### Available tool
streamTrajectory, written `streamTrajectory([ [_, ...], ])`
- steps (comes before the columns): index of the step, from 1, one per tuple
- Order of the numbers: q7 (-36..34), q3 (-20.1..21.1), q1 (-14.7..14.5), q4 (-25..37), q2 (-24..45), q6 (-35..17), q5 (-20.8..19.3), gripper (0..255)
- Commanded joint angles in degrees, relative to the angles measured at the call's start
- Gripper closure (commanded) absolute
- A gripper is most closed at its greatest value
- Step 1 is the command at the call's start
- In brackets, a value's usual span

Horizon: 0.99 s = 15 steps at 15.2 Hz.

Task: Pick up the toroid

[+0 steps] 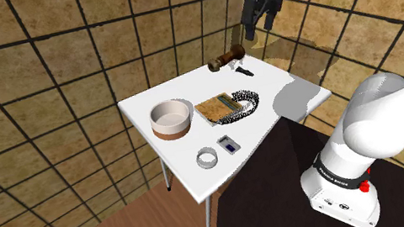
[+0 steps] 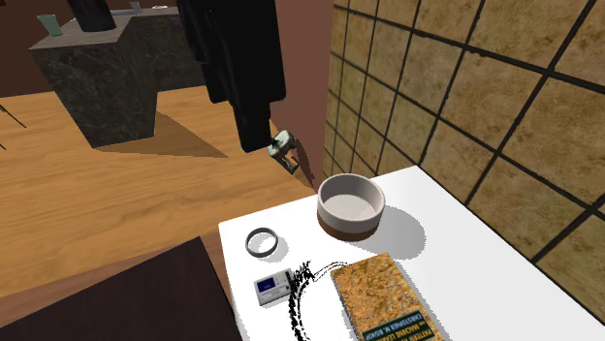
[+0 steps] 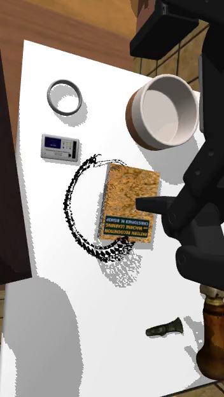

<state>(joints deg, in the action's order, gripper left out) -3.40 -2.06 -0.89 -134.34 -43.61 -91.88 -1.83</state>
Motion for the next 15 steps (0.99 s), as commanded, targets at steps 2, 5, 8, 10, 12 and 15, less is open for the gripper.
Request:
streamTrajectory([
  [2,-0.2,0.4,-0.3,-1.7,0.0,-1.7,0.3,0],
  [5,-0.6,1.5,-1.4,-6.6,0.6,-7.0,1.2,0],
  [8,-1.0,2.7,-2.6,-10.9,1.9,-12.5,2.2,0],
  [10,-1.3,3.5,-3.5,-13.5,3.2,-16.4,2.9,0],
  [12,-1.5,4.3,-4.4,-15.8,4.9,-20.3,3.5,0],
  [15,-1.9,5.7,-5.7,-18.8,8.2,-26.5,4.6,0],
])
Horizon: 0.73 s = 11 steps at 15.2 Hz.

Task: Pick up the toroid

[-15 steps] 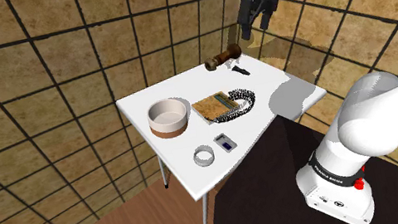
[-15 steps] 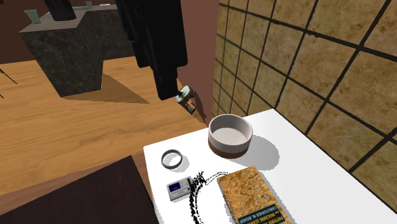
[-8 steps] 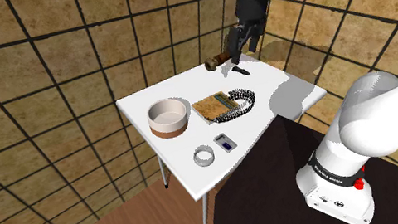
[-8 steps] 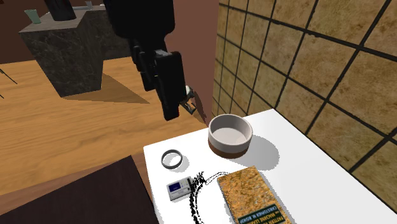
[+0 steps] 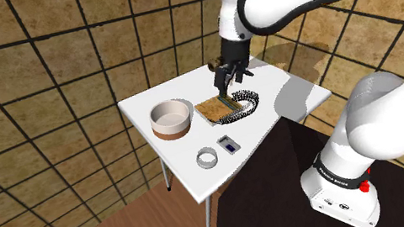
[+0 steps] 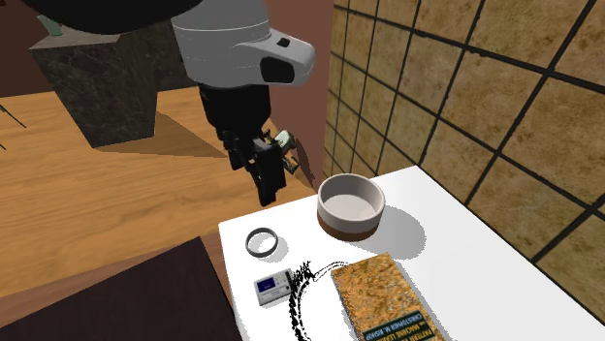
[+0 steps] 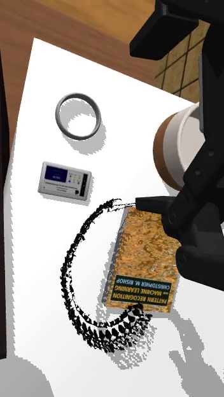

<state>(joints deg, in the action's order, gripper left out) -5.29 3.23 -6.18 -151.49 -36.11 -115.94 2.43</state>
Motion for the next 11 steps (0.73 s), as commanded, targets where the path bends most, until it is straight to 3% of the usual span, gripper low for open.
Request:
streamTrajectory([
  [1,-0.2,0.8,-0.9,-2.5,2.0,-4.6,0.7,0],
  [11,-1.8,5.7,-5.1,-6.5,20.6,-27.1,3.1,0],
])
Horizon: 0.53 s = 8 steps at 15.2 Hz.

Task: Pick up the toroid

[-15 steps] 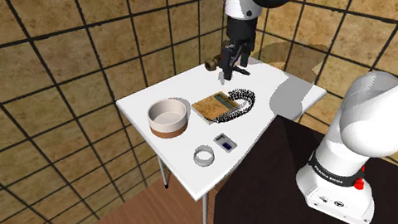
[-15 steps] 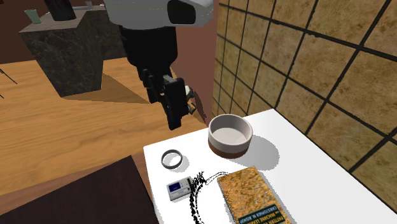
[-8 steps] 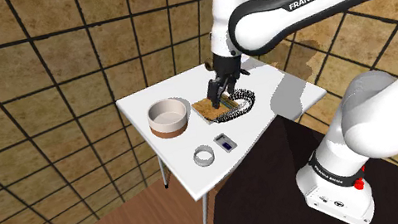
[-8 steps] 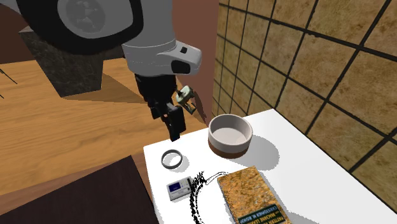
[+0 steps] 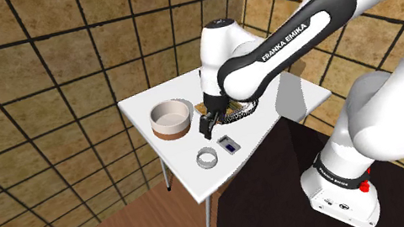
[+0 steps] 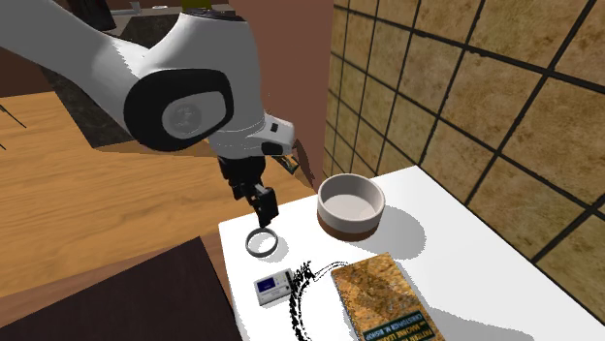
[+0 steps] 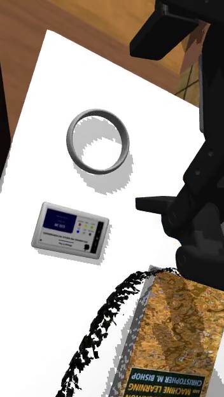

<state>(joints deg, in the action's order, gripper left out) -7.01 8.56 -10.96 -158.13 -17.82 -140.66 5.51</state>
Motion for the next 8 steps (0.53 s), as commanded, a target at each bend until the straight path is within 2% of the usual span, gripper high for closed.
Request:
streamTrajectory([
  [1,-0.3,0.9,-0.6,0.2,4.7,-4.6,0.1,0],
  [5,-2.2,2.9,-1.5,1.4,14.6,-13.2,-1.2,0],
  [8,-4.9,3.7,-2.3,3.2,22.4,-19.1,-4.1,0],
])
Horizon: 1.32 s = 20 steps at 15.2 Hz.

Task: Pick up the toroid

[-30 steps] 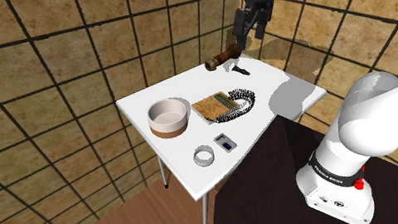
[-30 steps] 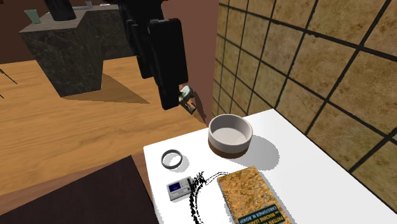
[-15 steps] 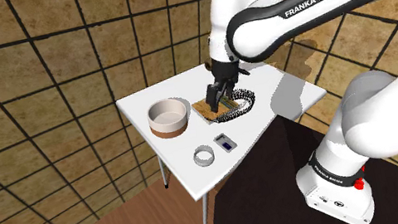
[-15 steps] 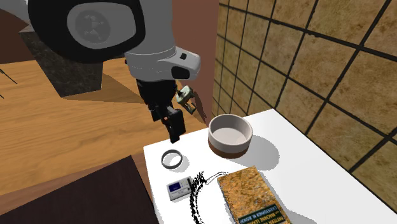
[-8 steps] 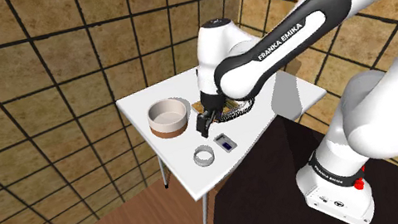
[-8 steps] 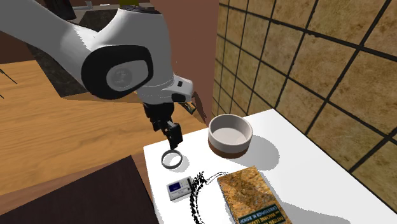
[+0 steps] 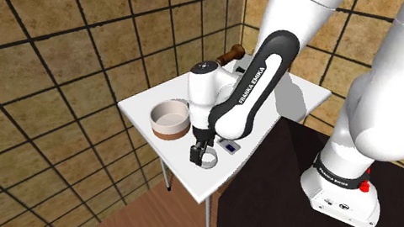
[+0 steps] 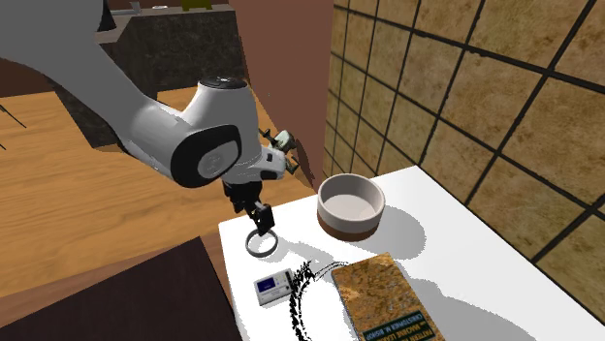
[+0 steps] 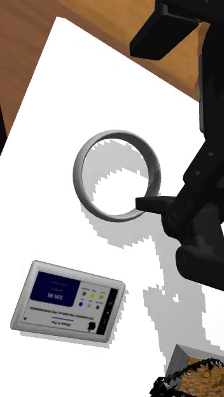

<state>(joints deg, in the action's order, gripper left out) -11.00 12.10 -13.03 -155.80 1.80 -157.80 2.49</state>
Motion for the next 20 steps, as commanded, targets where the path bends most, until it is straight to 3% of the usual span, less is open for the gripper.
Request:
streamTrajectory([
  [1,-1.6,0.2,-0.5,1.3,4.4,-3.1,-1.9,0],
  [10,-4.6,-2.5,-2.2,2.4,12.3,-9.8,-6.2,0],
  [11,-4.7,-2.5,-2.3,2.5,12.3,-9.7,-6.2,255],
  [20,-4.6,-2.6,-2.3,2.4,12.3,-9.8,-6.2,255],
])
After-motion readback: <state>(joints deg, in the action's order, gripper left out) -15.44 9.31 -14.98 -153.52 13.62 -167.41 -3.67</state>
